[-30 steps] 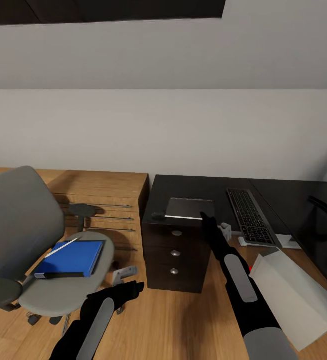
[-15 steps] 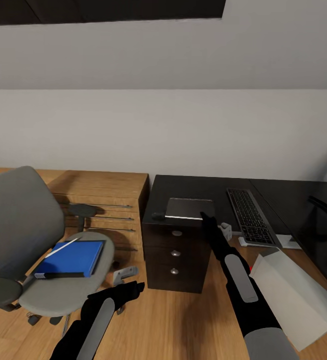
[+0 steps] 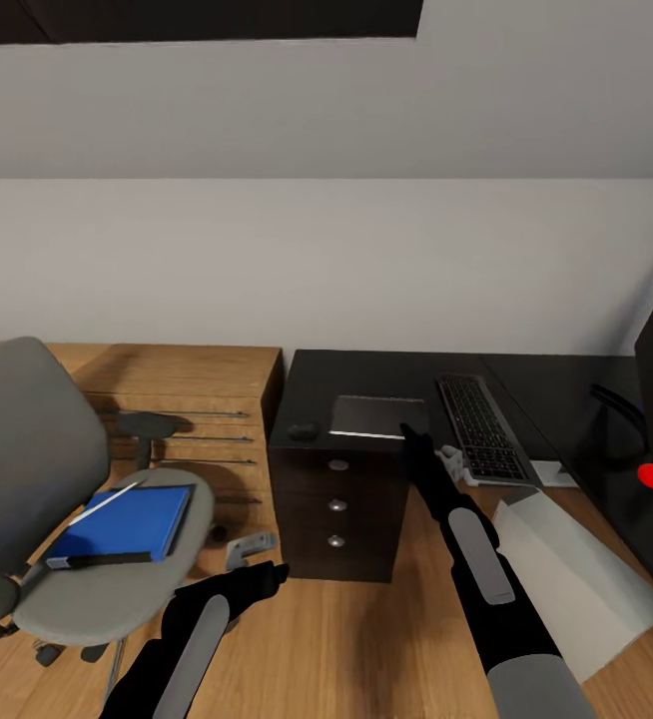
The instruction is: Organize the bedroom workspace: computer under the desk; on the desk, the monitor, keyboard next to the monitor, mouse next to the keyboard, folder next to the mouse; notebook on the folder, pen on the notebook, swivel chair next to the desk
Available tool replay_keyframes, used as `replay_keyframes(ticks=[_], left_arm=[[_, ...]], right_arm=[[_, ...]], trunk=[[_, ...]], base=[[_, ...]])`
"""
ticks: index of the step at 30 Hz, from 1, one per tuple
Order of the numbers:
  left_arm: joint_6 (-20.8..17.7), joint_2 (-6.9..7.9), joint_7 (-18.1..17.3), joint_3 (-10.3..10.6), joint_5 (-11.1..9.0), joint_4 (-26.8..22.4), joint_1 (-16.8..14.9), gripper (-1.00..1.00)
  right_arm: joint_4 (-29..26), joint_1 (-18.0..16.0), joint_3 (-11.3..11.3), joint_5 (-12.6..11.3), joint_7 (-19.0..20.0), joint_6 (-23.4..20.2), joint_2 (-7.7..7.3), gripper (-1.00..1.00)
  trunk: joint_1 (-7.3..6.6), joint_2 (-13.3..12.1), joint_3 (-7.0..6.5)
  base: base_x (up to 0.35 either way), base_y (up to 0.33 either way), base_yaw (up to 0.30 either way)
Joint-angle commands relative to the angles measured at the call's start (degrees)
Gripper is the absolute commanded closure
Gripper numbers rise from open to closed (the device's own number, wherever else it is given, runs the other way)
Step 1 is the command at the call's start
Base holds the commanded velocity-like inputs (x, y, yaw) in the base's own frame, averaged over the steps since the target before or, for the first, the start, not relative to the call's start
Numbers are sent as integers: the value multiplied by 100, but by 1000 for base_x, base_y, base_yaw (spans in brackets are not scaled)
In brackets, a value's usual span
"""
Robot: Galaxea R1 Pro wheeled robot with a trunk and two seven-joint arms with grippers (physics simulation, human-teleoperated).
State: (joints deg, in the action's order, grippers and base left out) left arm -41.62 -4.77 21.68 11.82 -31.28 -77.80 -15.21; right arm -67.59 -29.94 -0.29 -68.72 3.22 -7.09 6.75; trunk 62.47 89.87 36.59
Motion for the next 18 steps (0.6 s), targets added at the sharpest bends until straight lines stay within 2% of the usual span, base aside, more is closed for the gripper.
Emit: replay_keyframes(ticks=[1, 7, 18], left_arm=[[-13, 1, 56, 2, -62, -7, -4, -100], [-19, -2, 57, -19, -58, -12, -1, -100], [-21, -14, 64, -28, -54, -9, -2, -100]], right_arm=[[0, -3, -6, -53, 13, -20, 2, 100], [1, -3, -6, -59, 7, -27, 2, 100], [1, -3, -6, -70, 4, -33, 2, 100]], trunk=[[0, 3, 5], [0, 3, 5], [241, 444, 203]], base=[[0, 0, -47], [0, 0, -22], [0, 0, -3]])
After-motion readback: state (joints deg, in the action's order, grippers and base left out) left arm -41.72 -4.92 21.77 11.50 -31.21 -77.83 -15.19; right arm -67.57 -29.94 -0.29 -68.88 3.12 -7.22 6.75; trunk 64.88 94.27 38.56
